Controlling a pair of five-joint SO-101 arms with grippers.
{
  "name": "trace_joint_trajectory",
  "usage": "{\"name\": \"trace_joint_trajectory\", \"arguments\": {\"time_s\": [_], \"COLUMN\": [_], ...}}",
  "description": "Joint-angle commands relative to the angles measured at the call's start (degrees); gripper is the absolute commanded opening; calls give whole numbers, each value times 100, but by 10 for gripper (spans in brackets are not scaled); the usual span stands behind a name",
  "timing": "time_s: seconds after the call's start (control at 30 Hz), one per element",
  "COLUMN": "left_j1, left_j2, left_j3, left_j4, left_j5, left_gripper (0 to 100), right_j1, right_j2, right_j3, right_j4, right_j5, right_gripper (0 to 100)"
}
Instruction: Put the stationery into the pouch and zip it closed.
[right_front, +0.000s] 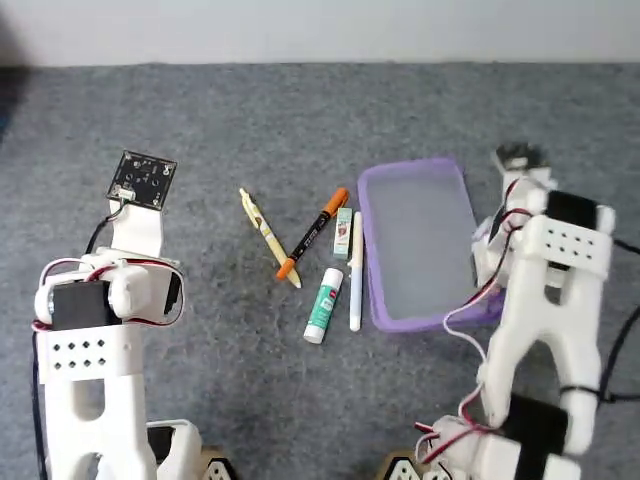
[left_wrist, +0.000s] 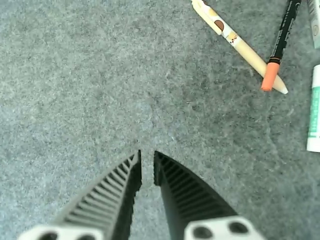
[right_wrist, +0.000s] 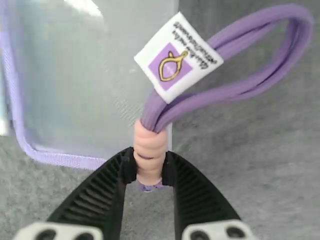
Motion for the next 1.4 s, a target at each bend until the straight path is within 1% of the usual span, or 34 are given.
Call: {"name": "trace_joint_trajectory", "arguments": {"time_s": [0.0, 0.13, 0.27, 0.4, 0.5, 0.6, 0.73, 0.9, 1.03, 1.13, 1.33, 1.37], "left_j1": [18, 26, 26, 26, 26, 26, 26, 26, 26, 26, 0, 0], "left_j2": [-44, -53, -53, -53, -53, -53, -53, -53, -62, -246, -923, -1011], "left_j3": [-435, -769, -1033, -1297, -1446, -1543, -1587, -1587, -1587, -1604, -1604, -1604], "left_j4": [53, 53, 53, 53, 53, 53, 44, 44, 44, 35, 26, 44], "left_j5": [-53, -44, 0, 448, 642, 774, 809, 809, 809, 809, 809, 809], "left_gripper": [55, 55, 55, 55, 55, 55, 55, 55, 55, 55, 57, 57], "right_j1": [-303, -787, -1393, -1868, -2062, -2176, -2431, -2905, -3037, -3257, -4040, -4154], "right_j2": [-637, -787, -743, -743, -743, -752, -743, -646, -382, -277, -119, -101], "right_j3": [-914, -1802, -2664, -2936, -2936, -2954, -2954, -2927, -2954, -2954, -2936, -2936], "right_j4": [268, 374, 251, -523, -1165, -1851, -2554, -3037, -3582, -3662, -2853, -2730], "right_j5": [-26, 273, 501, 580, 1099, 1257, 1582, 2031, 2330, 2356, 2303, 2198], "right_gripper": [9, 9, 9, 13, 10, 9, 9, 9, 9, 9, 9, 9]}}
